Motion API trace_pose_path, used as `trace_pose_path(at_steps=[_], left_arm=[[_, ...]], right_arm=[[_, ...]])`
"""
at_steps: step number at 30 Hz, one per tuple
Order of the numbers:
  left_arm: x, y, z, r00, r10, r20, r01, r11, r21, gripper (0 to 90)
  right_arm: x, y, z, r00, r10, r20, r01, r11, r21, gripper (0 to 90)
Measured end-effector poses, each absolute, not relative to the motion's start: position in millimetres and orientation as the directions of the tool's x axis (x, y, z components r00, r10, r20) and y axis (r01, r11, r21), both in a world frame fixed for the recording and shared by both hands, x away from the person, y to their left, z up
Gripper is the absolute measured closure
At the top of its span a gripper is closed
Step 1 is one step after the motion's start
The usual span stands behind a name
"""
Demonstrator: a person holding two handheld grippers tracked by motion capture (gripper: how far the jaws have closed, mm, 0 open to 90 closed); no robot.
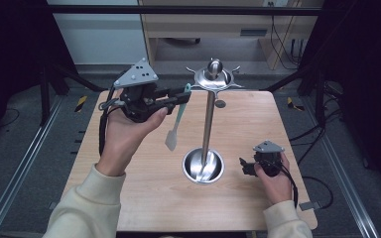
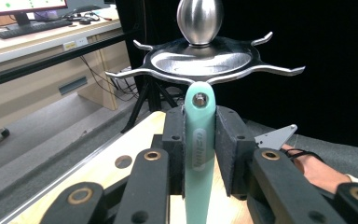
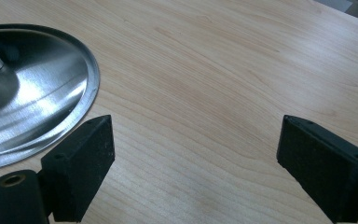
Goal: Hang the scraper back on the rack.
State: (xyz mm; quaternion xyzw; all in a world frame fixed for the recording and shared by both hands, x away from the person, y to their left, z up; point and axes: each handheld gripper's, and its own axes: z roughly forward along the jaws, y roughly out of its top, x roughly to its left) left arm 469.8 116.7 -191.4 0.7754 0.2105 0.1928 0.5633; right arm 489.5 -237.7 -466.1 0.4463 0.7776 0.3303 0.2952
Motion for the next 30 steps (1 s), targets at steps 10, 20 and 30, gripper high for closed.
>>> trace_pose_path(at_steps=[10,20,30], left_arm=[[473.9,109.1,-193.6,0.840,0.540,0.055,0.108,-0.265,0.958,74.5],[475.5,109.8,-196.6,0.844,0.534,0.047,0.104,-0.249,0.963,74.4],[476.1,108.2,-196.8,0.843,0.535,0.053,0.100,-0.253,0.962,74.1]], right_arm=[[489.5,-238.2,-465.9,-0.431,0.887,-0.164,0.500,0.386,0.776,11.5],[489.2,-239.6,-465.7,-0.427,0.891,-0.156,0.501,0.377,0.779,11.4],[489.2,-240.3,-465.2,-0.427,0.890,-0.159,0.494,0.377,0.783,10.6]])
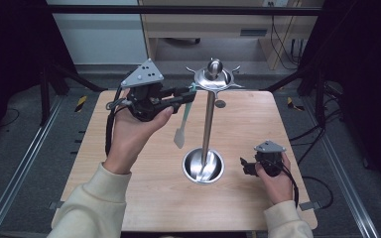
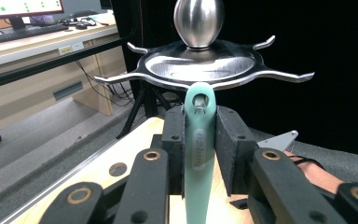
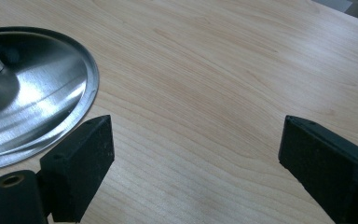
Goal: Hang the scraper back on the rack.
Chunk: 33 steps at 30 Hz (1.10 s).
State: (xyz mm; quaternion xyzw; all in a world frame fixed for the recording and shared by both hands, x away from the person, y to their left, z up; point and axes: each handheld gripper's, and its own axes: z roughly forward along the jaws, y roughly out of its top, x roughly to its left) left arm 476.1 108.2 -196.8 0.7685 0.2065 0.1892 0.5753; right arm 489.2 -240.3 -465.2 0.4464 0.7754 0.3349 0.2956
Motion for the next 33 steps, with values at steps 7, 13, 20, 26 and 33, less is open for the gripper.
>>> trace_pose_path(at_steps=[7,13,20,26,33], left_arm=[[476,107,-197,0.840,0.539,0.067,0.094,-0.265,0.960,73.6],[470,108,-195,0.831,0.549,0.094,0.079,-0.284,0.955,65.9],[459,116,-193,0.792,0.593,0.147,0.061,-0.317,0.947,40.8],[454,124,-197,0.795,0.587,0.150,0.078,-0.344,0.936,22.8],[444,131,-215,0.793,0.584,0.174,0.091,-0.397,0.913,14.7]], right_arm=[[489,-241,-464,-0.424,0.892,-0.157,0.496,0.373,0.784,10.5],[488,-241,-464,-0.418,0.896,-0.151,0.499,0.365,0.786,10.5],[488,-242,-464,-0.414,0.898,-0.149,0.497,0.360,0.789,10.6],[488,-243,-463,-0.410,0.899,-0.151,0.496,0.359,0.791,10.5],[488,-243,-464,-0.408,0.901,-0.149,0.499,0.356,0.790,10.4]])
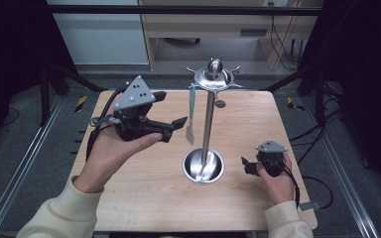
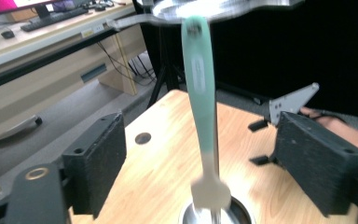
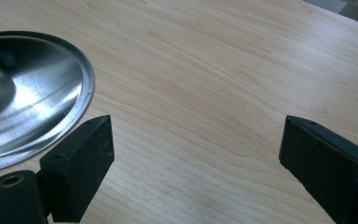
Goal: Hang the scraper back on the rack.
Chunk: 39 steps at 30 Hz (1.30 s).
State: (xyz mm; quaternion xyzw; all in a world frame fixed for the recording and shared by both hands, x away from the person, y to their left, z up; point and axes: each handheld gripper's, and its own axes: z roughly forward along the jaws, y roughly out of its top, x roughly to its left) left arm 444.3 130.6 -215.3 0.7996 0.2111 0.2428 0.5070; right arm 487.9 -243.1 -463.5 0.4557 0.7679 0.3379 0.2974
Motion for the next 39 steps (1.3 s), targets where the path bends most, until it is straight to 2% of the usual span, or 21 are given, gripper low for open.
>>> trace_pose_path(at_steps=[6,10,16,19,21,26,33,39], left_arm=[[440,137,-228,0.793,0.586,0.169,0.104,-0.404,0.909,12.7],[438,143,-236,0.807,0.579,0.116,0.141,-0.379,0.915,12.7],[434,147,-249,0.807,0.576,0.130,0.150,-0.413,0.899,11.4],[432,150,-260,0.840,0.542,0.041,0.206,-0.387,0.899,10.6],[431,155,-270,0.835,0.545,0.069,0.196,-0.413,0.889,9.9],[432,162,-283,0.833,0.550,0.069,0.209,-0.426,0.880,9.0],[440,176,-309,0.805,0.592,0.036,0.267,-0.417,0.869,9.2],[449,186,-327,0.783,0.615,0.093,0.261,-0.460,0.849,9.3]], right_arm=[[487,-243,-464,-0.407,0.901,-0.151,0.499,0.358,0.789,10.4],[487,-243,-464,-0.408,0.900,-0.151,0.498,0.359,0.790,10.4],[487,-242,-464,-0.407,0.900,-0.153,0.498,0.359,0.789,10.4],[487,-243,-464,-0.406,0.901,-0.153,0.498,0.358,0.790,10.3],[486,-244,-464,-0.404,0.902,-0.154,0.497,0.358,0.791,10.3],[486,-244,-464,-0.403,0.902,-0.157,0.495,0.359,0.791,10.4],[486,-245,-465,-0.402,0.901,-0.161,0.497,0.363,0.789,10.4],[486,-245,-465,-0.398,0.905,-0.151,0.500,0.351,0.792,10.9]])
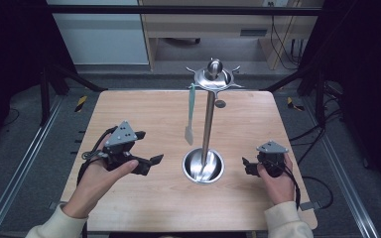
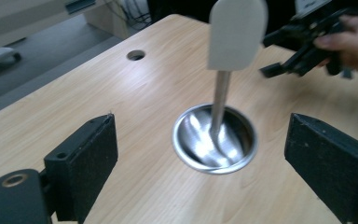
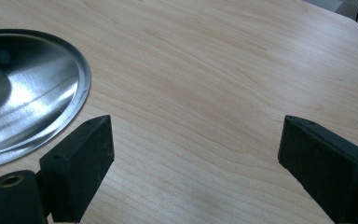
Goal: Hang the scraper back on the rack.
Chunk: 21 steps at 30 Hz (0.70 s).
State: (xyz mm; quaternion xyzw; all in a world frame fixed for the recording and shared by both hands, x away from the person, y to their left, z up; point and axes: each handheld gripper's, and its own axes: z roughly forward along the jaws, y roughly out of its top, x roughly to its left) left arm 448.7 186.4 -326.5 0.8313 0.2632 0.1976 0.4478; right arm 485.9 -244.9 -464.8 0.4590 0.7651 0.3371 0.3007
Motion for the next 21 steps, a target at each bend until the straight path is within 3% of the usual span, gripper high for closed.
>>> trace_pose_path(at_steps=[4,7,21], left_arm=[[456,193,-342,0.767,0.635,0.094,0.281,-0.464,0.840,9.3],[463,199,-354,0.745,0.646,0.166,0.270,-0.520,0.811,10.7],[478,225,-393,0.701,0.696,0.155,0.330,-0.509,0.795,11.1]], right_arm=[[486,-245,-465,-0.395,0.906,-0.151,0.504,0.351,0.789,10.7],[486,-246,-465,-0.396,0.905,-0.156,0.502,0.355,0.789,10.4],[486,-246,-466,-0.397,0.905,-0.151,0.500,0.352,0.791,9.5]])
